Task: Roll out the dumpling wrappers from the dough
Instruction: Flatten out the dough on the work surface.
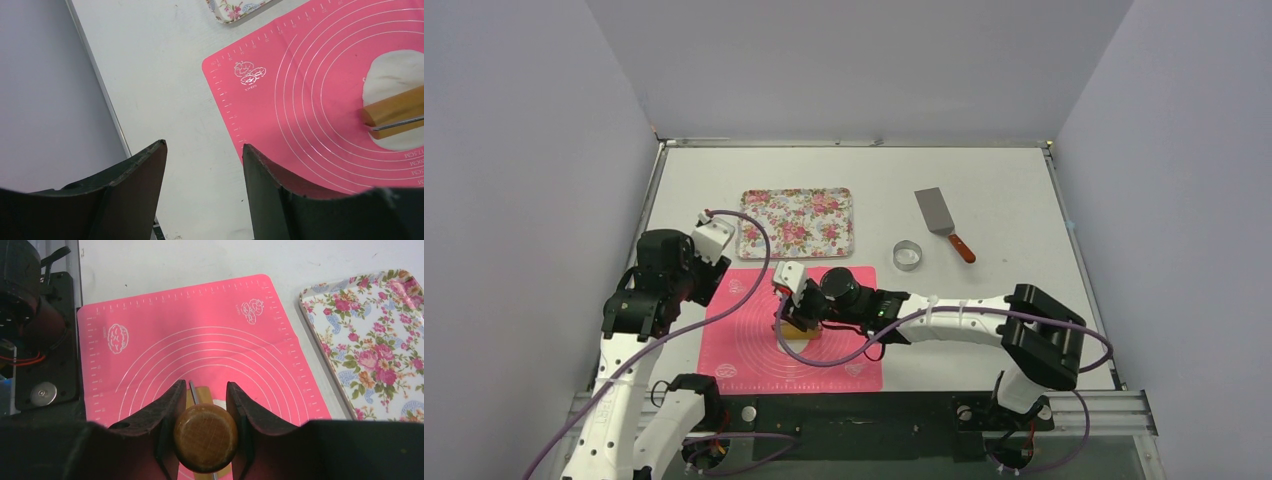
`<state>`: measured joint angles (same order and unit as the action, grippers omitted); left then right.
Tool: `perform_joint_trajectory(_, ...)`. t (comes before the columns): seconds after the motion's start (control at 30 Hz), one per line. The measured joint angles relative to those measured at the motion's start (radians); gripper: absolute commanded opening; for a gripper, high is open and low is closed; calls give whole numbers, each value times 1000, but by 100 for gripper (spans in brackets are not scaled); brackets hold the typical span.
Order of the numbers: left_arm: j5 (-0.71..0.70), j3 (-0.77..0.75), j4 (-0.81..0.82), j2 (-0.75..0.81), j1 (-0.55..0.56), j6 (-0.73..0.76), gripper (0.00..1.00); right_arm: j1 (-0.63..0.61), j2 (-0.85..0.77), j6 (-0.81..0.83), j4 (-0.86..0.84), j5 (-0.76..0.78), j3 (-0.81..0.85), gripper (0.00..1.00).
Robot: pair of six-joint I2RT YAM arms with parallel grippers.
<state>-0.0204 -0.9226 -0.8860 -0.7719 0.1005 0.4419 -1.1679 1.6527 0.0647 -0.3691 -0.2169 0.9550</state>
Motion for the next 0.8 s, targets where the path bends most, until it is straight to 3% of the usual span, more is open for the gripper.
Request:
perform_joint_trajectory(0.17,-9,-1,0,-5,-6,0,55,-5,-44,-3,84,0,-1,0)
perform_joint_trajectory(0.33,-8,-7,0,-5,-6,4,55,-5,-45,-36,6,0,-43,0)
perform_joint_trajectory(0.6,-1,-7,5,-21,-6,6,55,-8,-48,-24,94,2,50,0)
perform_joint_trajectory(0.8,3,-11,6,-21,-6,6,55,-10,-112,-21,57,3,45,0)
